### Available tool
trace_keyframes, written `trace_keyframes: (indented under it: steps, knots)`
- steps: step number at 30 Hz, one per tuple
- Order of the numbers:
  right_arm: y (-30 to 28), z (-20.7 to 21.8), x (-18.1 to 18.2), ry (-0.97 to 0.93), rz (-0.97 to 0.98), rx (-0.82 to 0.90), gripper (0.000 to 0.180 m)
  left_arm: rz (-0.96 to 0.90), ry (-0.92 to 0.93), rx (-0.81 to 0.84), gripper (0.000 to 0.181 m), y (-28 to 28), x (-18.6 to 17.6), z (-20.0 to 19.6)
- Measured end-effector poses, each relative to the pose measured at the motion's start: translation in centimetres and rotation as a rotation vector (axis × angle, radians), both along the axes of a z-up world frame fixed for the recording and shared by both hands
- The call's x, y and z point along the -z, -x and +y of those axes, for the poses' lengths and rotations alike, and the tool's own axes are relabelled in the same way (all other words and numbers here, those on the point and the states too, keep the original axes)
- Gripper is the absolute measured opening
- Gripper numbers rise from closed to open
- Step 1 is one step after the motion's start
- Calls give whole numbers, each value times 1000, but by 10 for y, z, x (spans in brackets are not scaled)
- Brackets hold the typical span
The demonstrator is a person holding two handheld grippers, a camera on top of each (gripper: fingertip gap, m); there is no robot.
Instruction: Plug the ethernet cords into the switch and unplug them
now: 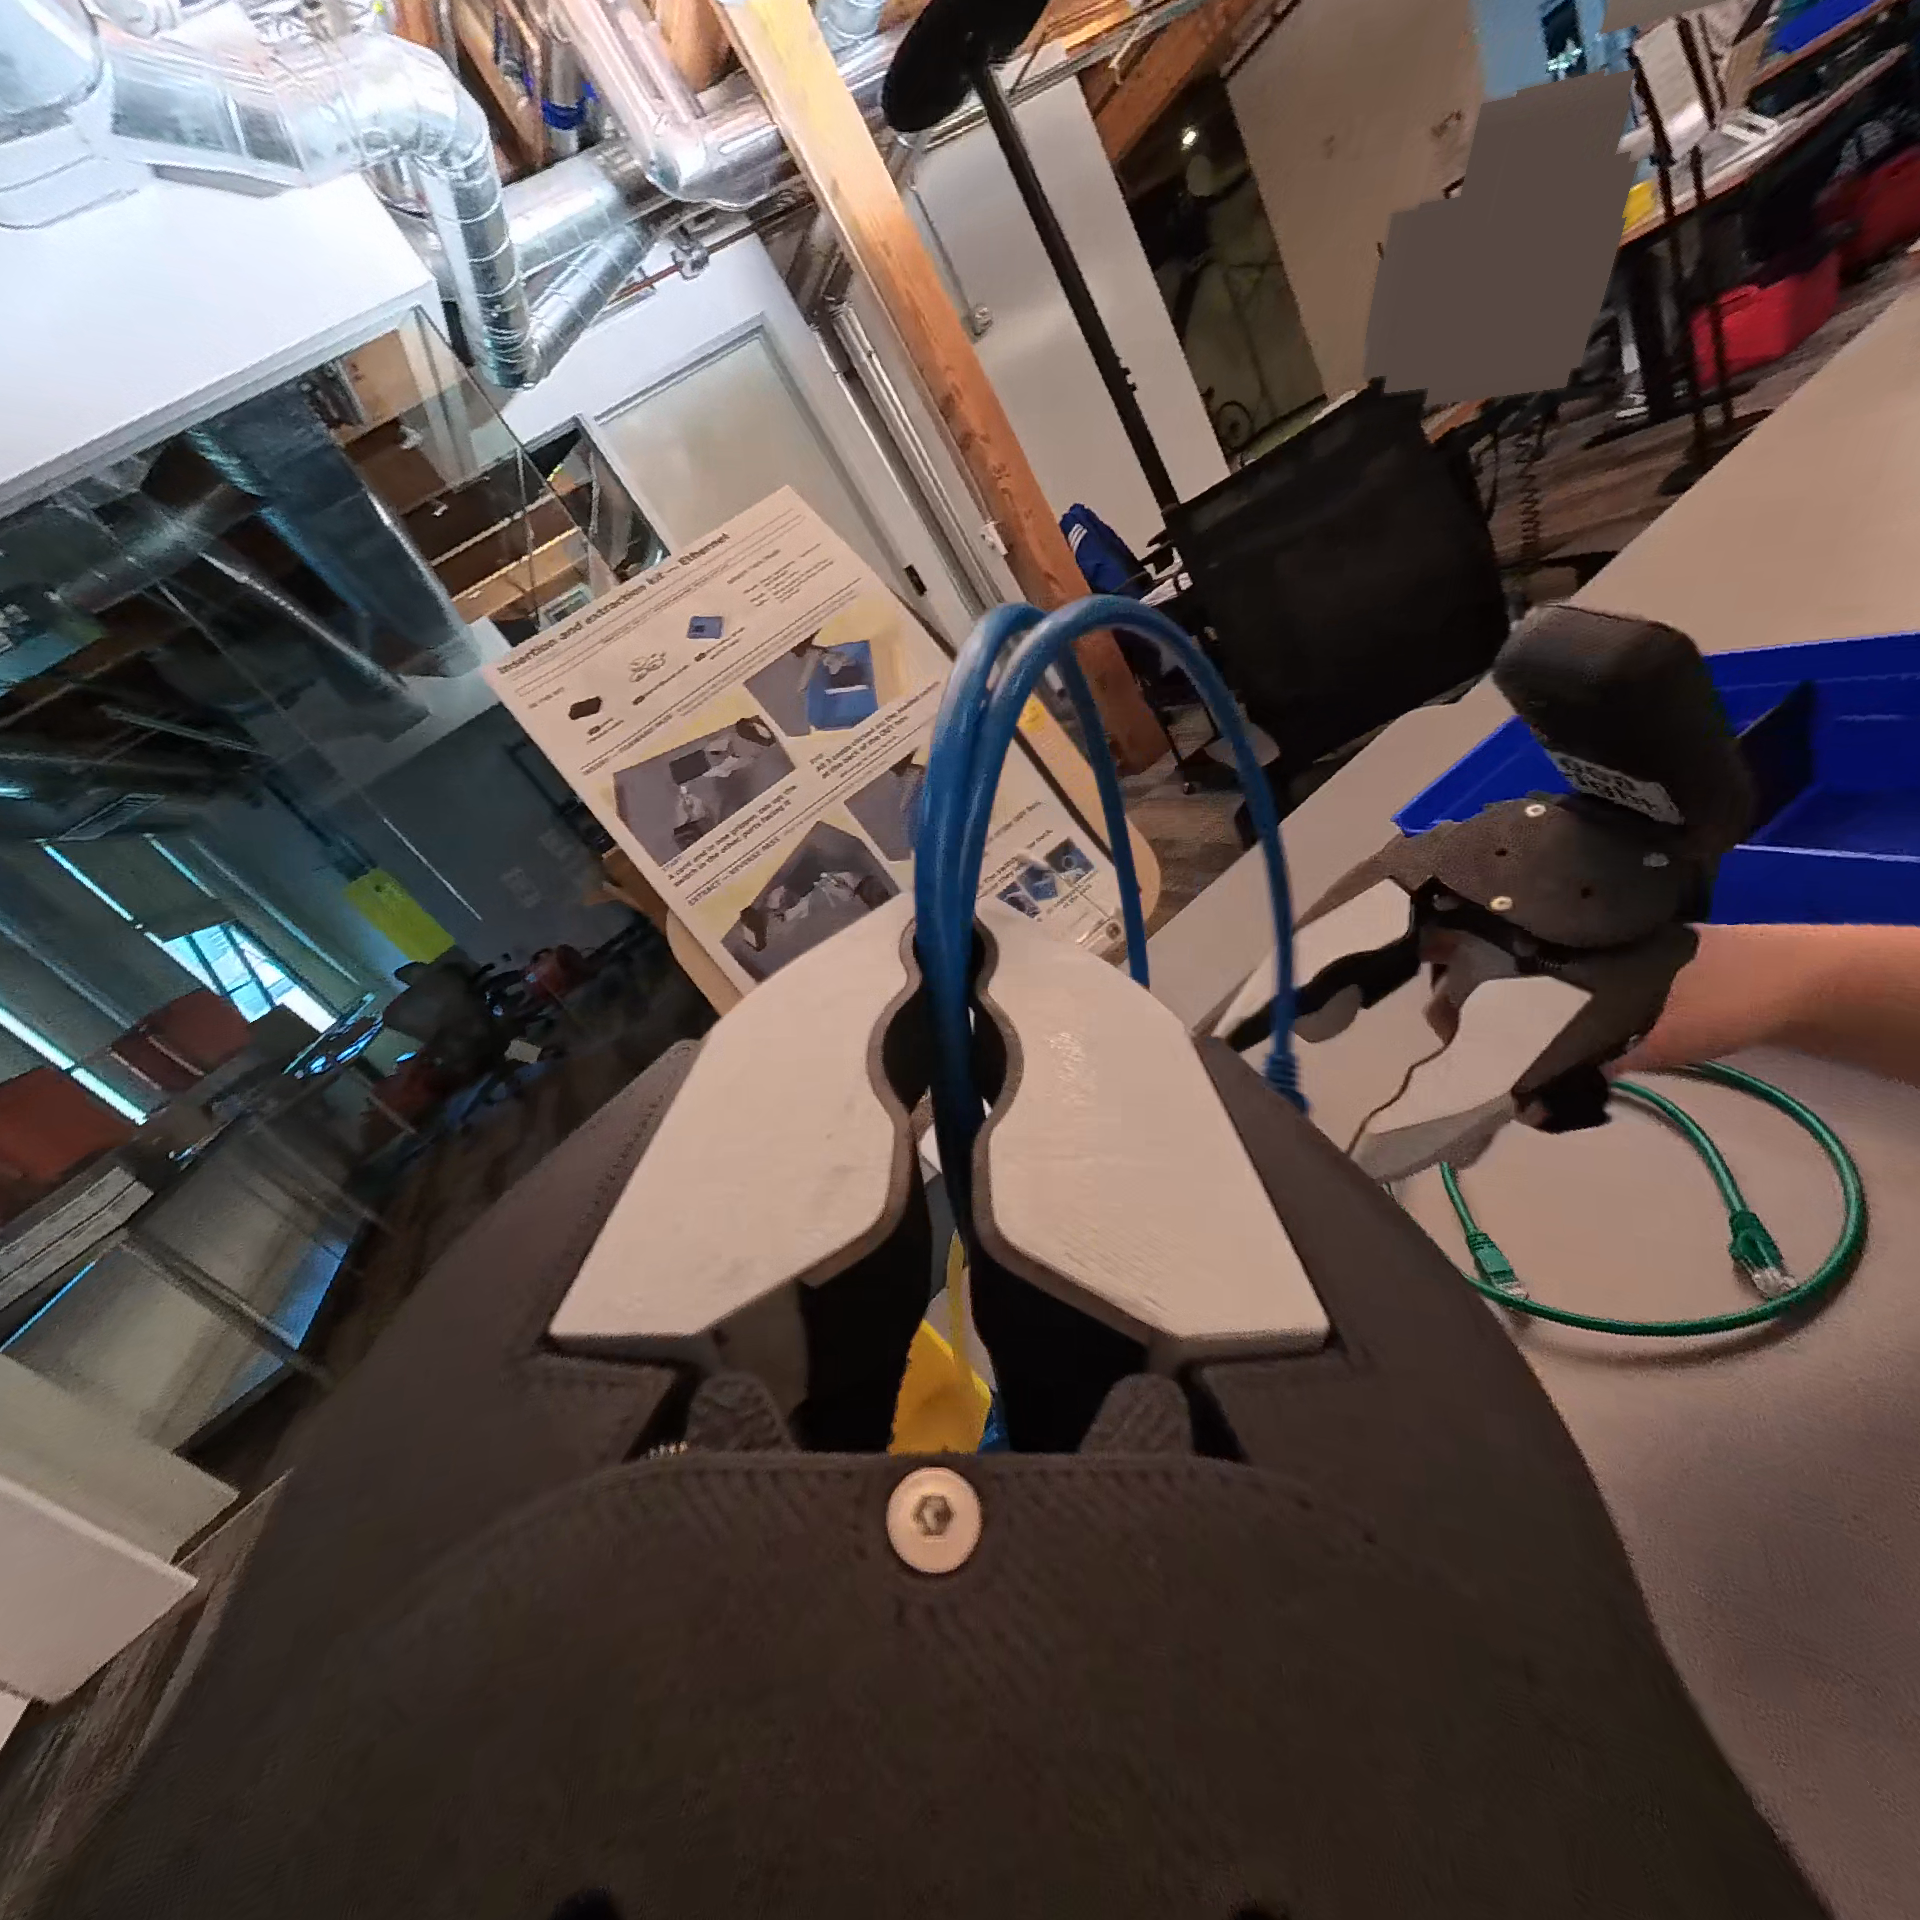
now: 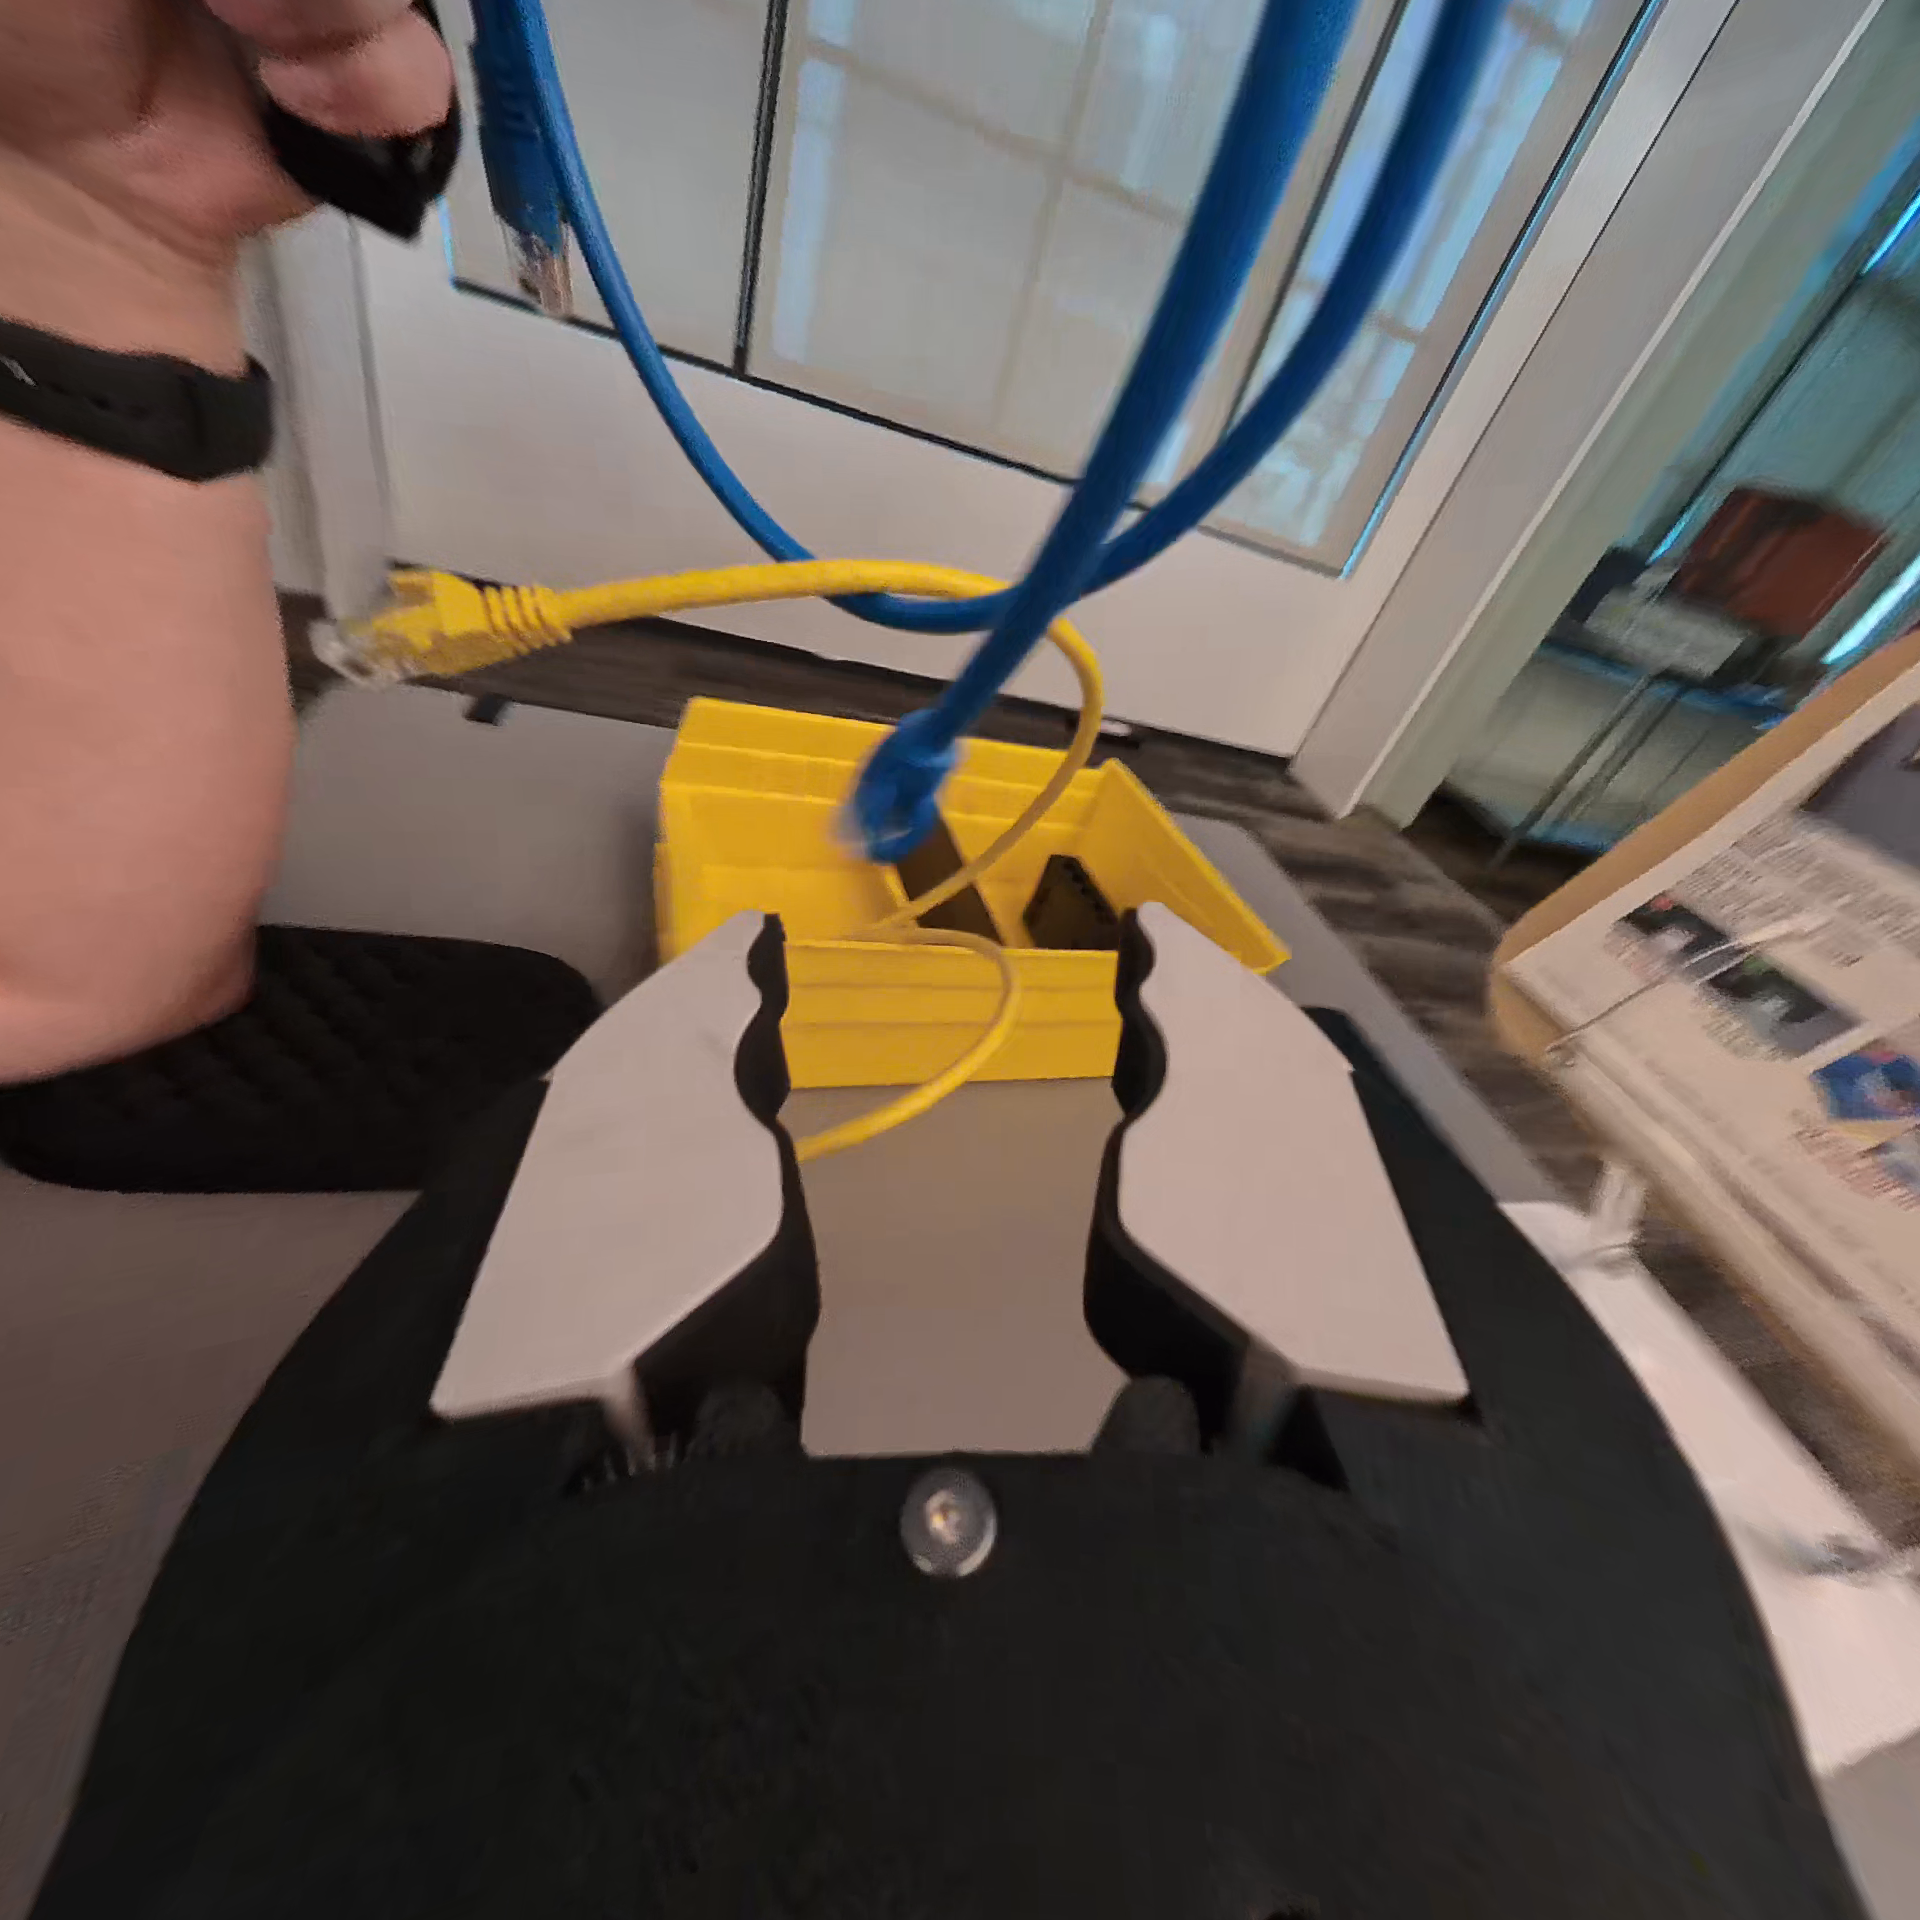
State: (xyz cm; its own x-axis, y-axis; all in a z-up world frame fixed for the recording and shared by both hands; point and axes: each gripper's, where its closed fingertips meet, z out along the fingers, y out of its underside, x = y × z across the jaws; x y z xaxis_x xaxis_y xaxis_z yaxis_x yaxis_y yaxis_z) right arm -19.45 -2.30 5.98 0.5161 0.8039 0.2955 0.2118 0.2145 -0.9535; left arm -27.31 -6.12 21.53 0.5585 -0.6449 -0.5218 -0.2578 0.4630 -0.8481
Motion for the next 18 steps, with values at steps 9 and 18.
trace_keyframes:
  steps: [9,18]
  knots:
    - [25,42,-40,-468,-204,-18,48,-36,11,90,1,9,-5,-11]
    - [99,32,-56,-350,86,-331,23,-140,53,129,1,36,-14,1]
